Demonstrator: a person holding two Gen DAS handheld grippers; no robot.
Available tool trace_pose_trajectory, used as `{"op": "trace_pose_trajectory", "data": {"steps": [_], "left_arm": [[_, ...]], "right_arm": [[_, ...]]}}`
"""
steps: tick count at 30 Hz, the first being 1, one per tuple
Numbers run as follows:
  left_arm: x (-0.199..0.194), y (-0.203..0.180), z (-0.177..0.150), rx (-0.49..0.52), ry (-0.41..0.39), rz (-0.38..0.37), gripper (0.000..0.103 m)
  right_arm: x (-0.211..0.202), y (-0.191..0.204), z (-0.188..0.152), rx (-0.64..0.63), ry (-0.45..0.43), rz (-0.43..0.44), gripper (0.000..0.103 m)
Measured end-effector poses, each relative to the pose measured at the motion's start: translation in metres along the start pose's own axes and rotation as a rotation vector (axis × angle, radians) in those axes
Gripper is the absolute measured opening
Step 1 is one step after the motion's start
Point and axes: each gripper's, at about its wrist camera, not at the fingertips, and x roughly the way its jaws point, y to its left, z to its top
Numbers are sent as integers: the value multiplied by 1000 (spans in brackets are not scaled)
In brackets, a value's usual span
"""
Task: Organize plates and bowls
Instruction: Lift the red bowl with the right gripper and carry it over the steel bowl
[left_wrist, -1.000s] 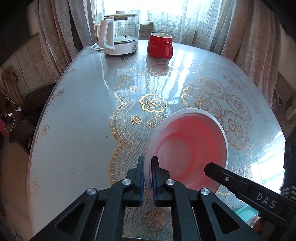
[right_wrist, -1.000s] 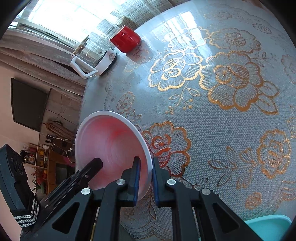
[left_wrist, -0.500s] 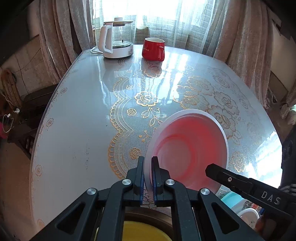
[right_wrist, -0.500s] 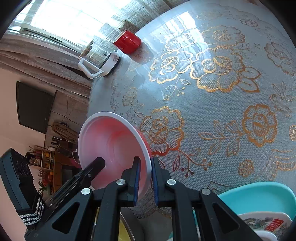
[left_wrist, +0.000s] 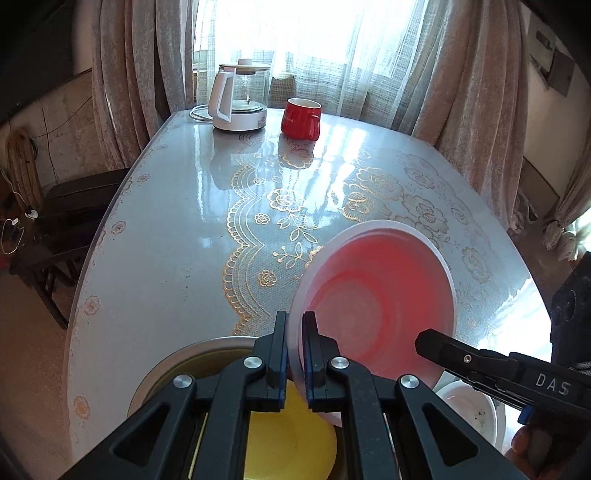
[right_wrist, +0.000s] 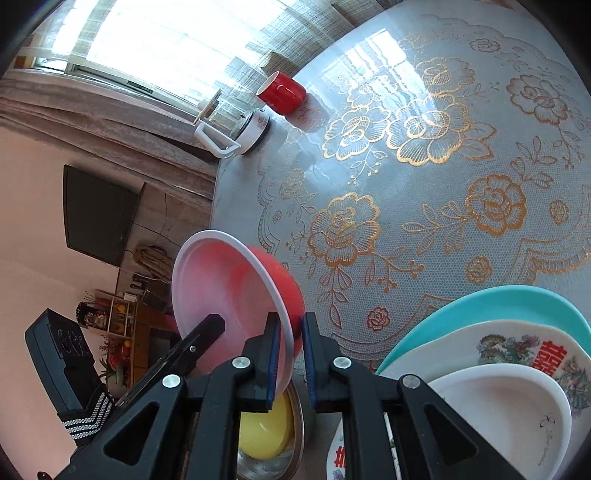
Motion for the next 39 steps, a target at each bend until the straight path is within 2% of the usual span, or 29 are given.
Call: {"op": "trace_pose_trajectory", "data": {"steps": [14,29,39], "left_arm": [[-24,9,-34,-5,-27,24,7],[-39,40,-62,-65,-2,18,7],[-36,60,-76,-93,23,28,8]], "right_arm": [[3,8,-30,-25,12,24,12],[18,18,-55,-49,70,53,12],[32,29,-63,-87,110,41,13]]}}
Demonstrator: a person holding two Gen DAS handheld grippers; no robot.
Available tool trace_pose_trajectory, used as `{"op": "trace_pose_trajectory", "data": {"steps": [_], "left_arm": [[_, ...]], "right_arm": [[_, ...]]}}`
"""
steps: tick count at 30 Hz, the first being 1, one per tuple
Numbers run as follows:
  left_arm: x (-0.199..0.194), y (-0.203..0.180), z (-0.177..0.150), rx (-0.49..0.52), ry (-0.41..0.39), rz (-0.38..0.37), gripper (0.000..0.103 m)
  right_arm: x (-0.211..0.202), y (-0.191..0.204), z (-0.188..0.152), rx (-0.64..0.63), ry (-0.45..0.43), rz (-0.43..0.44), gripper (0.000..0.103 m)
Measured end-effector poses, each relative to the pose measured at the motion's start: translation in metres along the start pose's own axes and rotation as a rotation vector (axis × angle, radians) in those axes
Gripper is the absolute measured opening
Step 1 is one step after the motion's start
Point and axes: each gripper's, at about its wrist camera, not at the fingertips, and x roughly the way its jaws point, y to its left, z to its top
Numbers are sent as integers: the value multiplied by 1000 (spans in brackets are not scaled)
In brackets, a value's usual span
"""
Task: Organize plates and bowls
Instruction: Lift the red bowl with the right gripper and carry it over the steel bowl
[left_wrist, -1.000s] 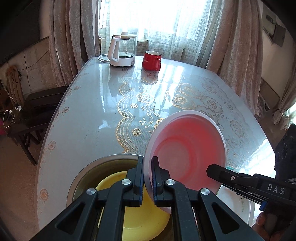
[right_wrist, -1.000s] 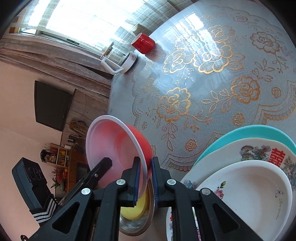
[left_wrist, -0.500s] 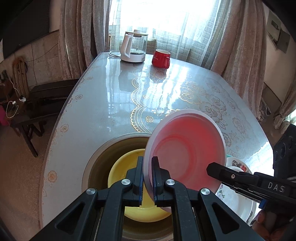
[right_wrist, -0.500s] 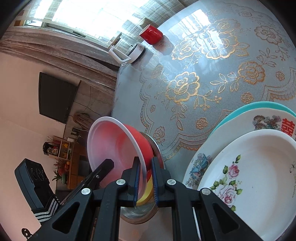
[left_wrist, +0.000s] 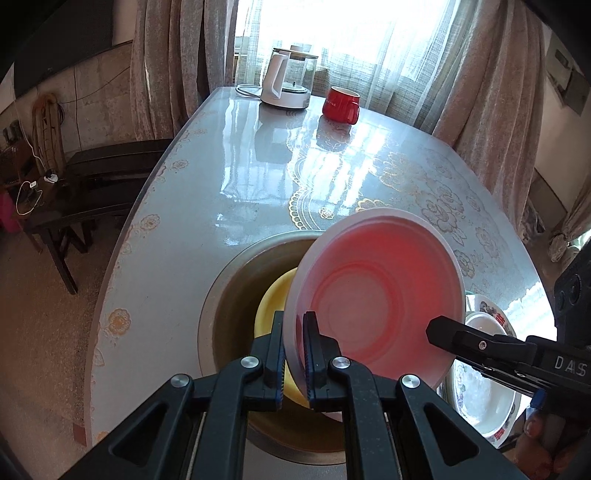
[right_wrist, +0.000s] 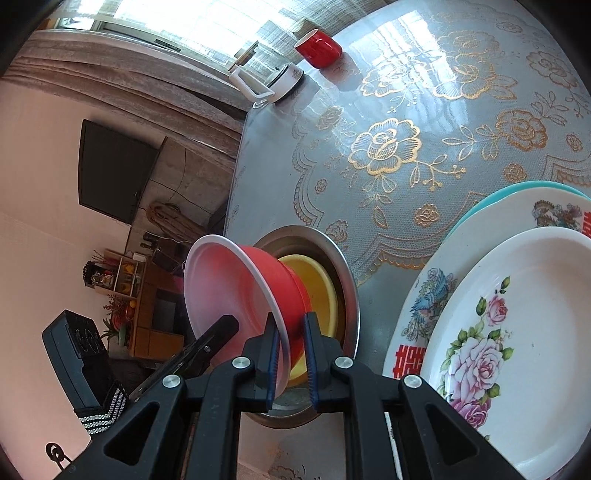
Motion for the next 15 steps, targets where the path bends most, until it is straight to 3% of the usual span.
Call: {"op": "trace_pose_trajectory", "data": {"steps": [15], "left_arm": [[17,5,-6,-7,35,14,8]], "right_arm": [[13,-3,-4,12,46,-36,15]]}}
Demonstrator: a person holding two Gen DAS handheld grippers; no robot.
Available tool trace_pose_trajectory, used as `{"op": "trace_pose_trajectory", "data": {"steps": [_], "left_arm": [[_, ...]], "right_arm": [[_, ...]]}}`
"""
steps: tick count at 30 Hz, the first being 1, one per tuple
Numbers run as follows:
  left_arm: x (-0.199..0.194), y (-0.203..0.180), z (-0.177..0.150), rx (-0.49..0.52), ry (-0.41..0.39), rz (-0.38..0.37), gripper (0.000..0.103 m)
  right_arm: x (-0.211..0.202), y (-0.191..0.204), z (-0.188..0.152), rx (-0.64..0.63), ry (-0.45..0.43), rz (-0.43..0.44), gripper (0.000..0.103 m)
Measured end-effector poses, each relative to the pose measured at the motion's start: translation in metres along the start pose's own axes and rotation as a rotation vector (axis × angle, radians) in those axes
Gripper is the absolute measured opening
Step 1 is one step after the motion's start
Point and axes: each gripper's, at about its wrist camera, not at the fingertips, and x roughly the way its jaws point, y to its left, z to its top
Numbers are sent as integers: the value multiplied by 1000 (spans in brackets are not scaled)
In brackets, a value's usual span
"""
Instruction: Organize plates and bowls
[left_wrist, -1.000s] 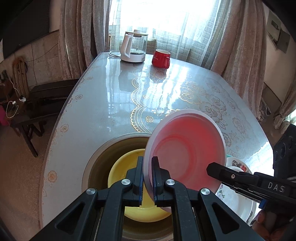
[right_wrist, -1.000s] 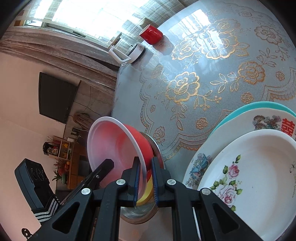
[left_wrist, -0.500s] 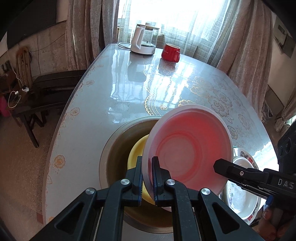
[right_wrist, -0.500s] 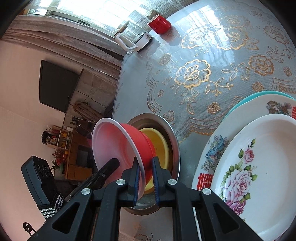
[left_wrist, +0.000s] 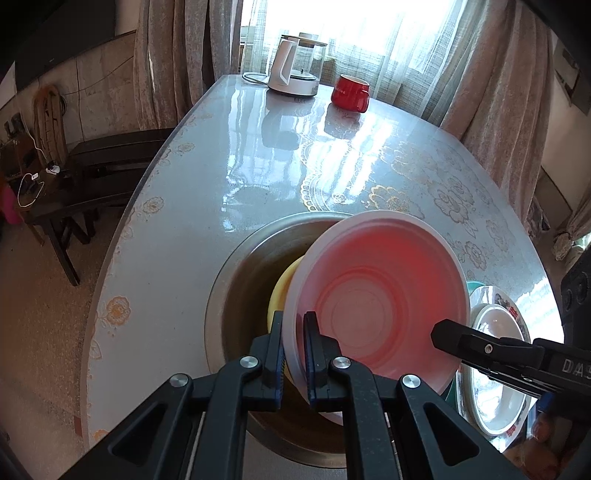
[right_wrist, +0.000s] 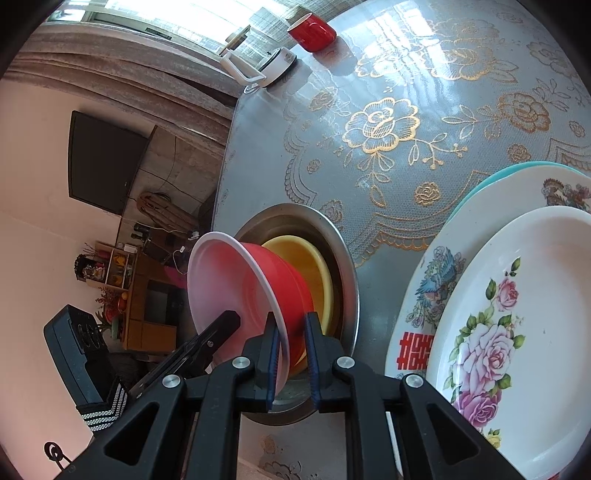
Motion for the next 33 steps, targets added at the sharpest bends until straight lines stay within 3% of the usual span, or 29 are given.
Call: {"op": "trace_pose_trajectory", "data": {"steps": [3,15,33], "left_arm": [[4,0,1,-6,3,6,8],[11,-4,4,26,-32,56,9],[5,4,5,-16,-76,61,14]], "right_arm": [[1,1,1,-6,-6,0,20],[-4,17,7,-102,-59,-78,22],[-5,15,3,-89,-64,-41,27]]}}
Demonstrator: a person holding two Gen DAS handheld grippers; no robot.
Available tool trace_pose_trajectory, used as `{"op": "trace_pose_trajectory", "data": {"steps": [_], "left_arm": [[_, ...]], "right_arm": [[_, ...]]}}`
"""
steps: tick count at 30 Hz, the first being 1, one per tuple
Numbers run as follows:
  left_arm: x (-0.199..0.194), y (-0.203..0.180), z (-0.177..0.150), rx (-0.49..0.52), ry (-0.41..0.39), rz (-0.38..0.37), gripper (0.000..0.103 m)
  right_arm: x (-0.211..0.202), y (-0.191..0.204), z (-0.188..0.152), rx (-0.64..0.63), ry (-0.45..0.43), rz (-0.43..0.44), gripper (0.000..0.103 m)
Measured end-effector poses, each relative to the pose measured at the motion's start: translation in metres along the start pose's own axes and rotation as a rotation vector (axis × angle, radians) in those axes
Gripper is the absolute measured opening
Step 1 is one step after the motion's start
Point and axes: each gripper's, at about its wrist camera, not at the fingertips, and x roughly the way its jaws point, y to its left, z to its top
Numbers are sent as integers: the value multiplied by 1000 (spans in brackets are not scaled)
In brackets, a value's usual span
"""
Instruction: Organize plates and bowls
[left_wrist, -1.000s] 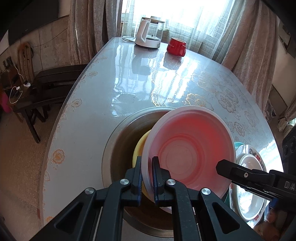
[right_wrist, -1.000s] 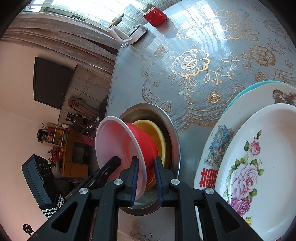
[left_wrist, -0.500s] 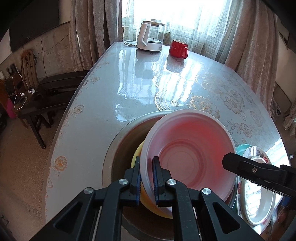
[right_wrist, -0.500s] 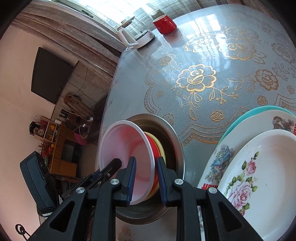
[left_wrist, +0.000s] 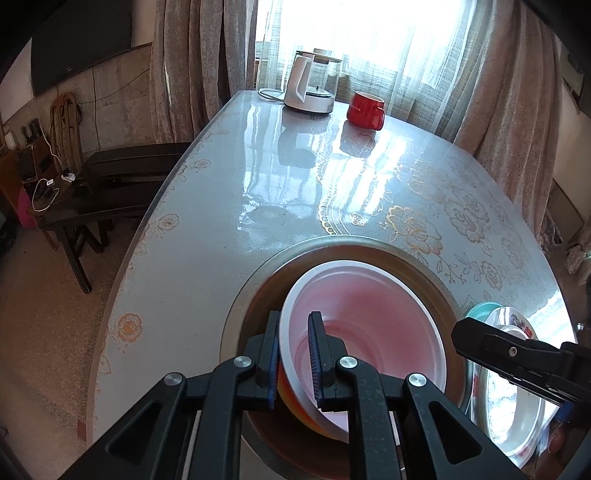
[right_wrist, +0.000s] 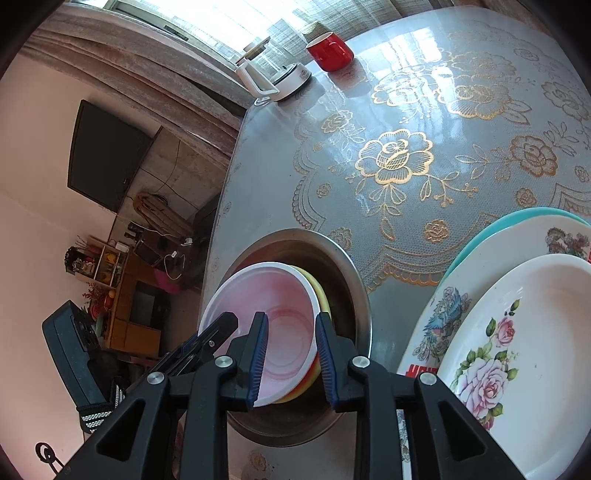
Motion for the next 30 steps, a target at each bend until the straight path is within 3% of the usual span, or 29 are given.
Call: {"op": "trace_pose_trajectory", "data": {"steps": [14,16,17,18,22,30], "left_arm": [[2,-5,0,41,-35,26,16],[-2,-5,1,35,-44,22,34],[-5,-5,1,27,-54,17,51],[-9,-4,2,19,-73,14,60],[-20,-7,3,38,-123,33,60],[-25,-7,1,40,-111,51,62]], "right_arm": [[-5,-2,-8,12,-1,13,28],[-6,-2,-9,17,-5,12,28],[-7,-2,-9,15,-5,17,28],[-7,-2,-9,14,-4,17,27],[-7,-3,-10,17,-5,16,27],[-10,-4,-14,20,-9,19,27]]}}
